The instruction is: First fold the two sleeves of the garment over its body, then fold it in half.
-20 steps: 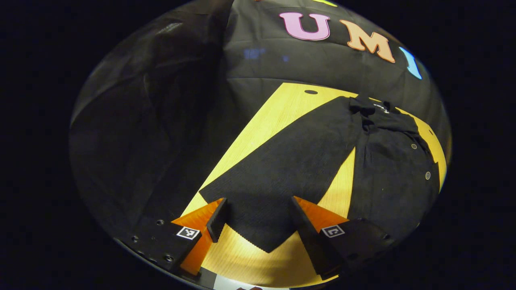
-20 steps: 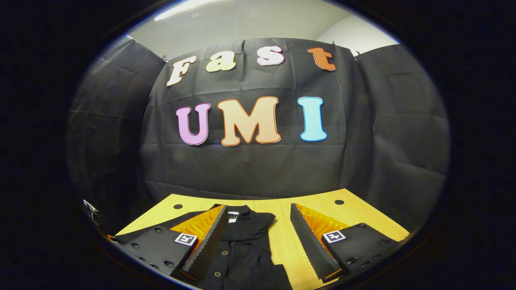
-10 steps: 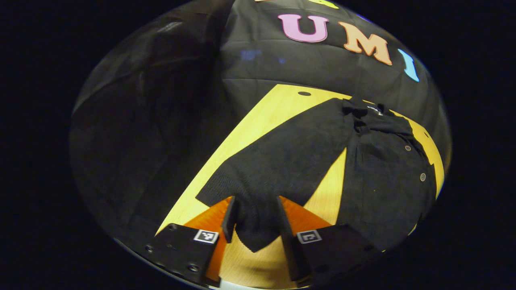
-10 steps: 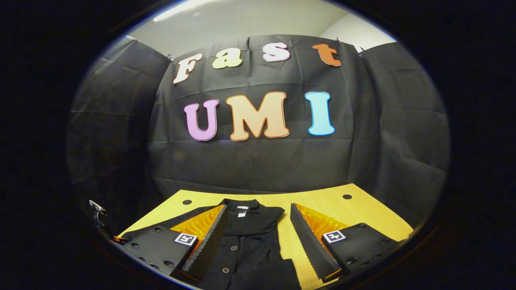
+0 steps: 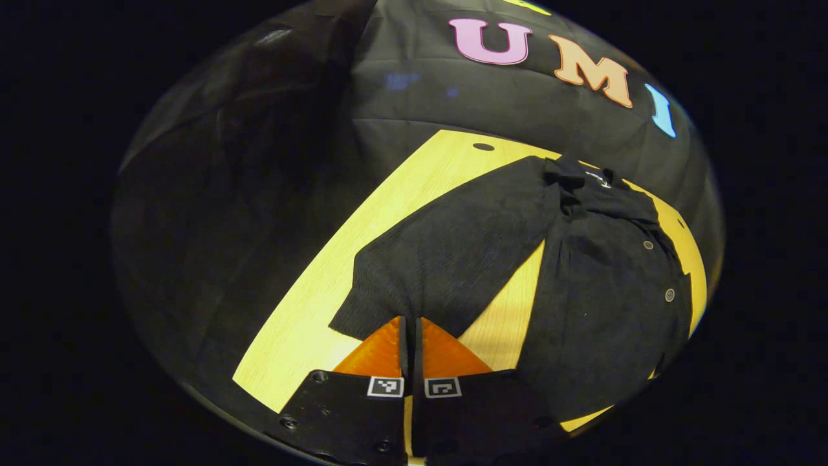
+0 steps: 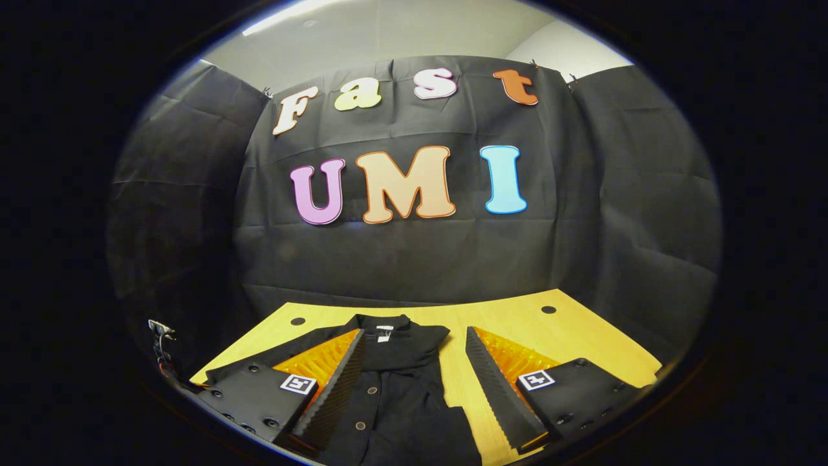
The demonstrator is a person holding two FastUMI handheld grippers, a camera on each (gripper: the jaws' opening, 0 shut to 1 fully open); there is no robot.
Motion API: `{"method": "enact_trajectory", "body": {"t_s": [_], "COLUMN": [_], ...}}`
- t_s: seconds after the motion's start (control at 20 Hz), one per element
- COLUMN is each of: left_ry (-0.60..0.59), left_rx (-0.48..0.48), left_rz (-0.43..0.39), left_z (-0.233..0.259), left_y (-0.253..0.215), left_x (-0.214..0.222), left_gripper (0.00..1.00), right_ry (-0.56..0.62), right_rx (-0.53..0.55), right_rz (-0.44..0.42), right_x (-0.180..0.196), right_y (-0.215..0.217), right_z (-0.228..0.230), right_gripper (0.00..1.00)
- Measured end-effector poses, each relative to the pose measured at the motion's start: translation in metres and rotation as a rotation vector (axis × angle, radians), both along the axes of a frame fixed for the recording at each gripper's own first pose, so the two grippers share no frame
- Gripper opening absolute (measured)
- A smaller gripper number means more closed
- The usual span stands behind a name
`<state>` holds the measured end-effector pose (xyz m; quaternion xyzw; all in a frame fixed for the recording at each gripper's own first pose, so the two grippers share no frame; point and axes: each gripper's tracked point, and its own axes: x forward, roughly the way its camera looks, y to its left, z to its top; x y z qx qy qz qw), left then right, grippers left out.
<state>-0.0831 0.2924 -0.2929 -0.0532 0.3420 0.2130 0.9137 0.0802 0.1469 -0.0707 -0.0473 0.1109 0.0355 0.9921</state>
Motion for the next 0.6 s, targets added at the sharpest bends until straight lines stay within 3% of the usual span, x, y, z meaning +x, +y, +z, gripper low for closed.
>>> {"method": "enact_trajectory", "body": {"t_s": [0.1, 0.25, 0.5, 0.6], "left_ry": [0.002, -0.001, -0.149, -0.198], "left_rx": [-0.024, -0.068, -0.112, -0.128], "left_rz": [0.008, 0.016, 0.004, -0.004], "left_z": [0.003, 0.013, 0.069, 0.09], "left_y": [-0.001, -0.004, -0.02, -0.034], "left_x": [0.001, 0.003, 0.04, 0.066], "left_gripper": [0.0, 0.0, 0.0, 0.0], "right_ry": [-0.01, -0.012, 0.016, 0.024], "right_rx": [0.009, 0.024, 0.037, 0.044], "right_rz": [-0.018, -0.049, -0.08, -0.086], "right_x": [-0.003, -0.009, -0.025, -0.031], "right_y": [-0.005, -0.018, -0.048, -0.06], "right_z": [0.004, 0.004, -0.001, -0.001], "right_gripper": [0.97, 0.94, 0.97, 0.94]}}
